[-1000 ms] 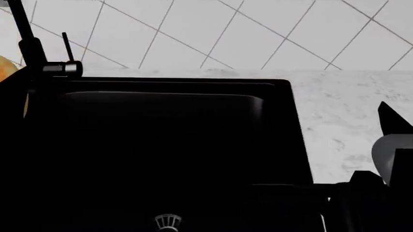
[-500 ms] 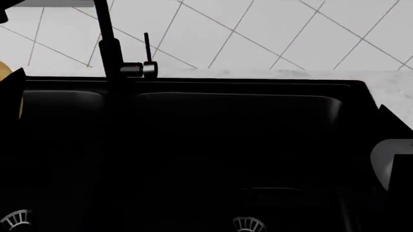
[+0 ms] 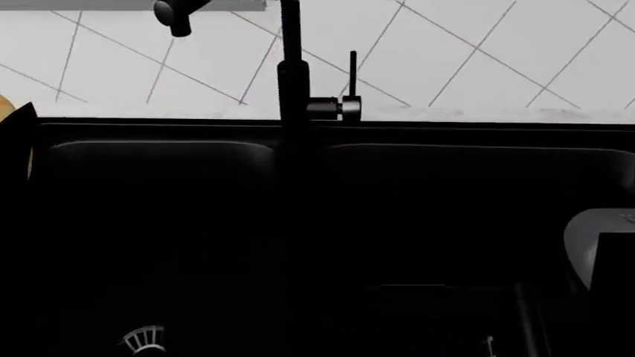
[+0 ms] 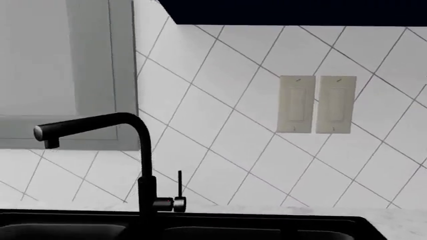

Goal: Place the pastries on the plates.

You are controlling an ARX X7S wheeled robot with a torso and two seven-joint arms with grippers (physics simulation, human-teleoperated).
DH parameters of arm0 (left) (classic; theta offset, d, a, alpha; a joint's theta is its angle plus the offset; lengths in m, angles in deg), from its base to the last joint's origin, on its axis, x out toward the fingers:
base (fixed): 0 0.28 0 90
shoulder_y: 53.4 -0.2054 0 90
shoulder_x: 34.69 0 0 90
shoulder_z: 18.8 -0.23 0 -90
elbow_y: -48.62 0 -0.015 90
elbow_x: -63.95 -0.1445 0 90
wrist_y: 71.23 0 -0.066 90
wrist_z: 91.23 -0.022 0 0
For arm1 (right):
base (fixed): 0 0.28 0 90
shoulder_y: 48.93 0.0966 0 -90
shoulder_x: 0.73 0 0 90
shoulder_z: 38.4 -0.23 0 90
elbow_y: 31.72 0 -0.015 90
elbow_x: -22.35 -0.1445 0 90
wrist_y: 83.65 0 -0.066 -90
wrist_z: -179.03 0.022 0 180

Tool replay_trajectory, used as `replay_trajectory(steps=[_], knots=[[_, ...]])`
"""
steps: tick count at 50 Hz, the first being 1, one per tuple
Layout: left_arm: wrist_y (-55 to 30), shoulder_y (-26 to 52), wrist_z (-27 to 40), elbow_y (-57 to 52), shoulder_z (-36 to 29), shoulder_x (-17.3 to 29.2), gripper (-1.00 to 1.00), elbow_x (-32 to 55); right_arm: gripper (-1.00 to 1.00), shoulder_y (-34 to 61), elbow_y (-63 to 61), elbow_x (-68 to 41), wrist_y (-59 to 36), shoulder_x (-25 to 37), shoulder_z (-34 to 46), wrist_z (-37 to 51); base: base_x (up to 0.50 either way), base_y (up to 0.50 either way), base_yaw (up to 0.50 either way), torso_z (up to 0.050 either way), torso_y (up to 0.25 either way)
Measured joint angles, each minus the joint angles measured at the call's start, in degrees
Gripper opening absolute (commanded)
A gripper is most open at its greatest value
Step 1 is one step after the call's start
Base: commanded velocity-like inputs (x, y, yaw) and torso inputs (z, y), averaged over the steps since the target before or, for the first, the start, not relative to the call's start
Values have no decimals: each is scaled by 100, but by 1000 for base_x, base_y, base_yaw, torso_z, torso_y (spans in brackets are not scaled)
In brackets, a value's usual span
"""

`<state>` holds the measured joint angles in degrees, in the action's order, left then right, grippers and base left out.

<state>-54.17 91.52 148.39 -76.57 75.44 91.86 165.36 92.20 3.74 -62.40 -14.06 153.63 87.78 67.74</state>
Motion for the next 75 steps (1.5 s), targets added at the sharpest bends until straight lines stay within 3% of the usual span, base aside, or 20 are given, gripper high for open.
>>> replay_trajectory(steps=[69, 75], knots=[[245, 122, 130, -48, -362, 173, -100, 57, 100, -44, -79, 152, -83, -127, 25, 26, -1, 500, 0, 0, 0], [203, 182, 95, 48, -476, 162, -100, 10, 100, -42, -71, 161, -68, -160, 23, -2, 0, 27, 0, 0, 0]])
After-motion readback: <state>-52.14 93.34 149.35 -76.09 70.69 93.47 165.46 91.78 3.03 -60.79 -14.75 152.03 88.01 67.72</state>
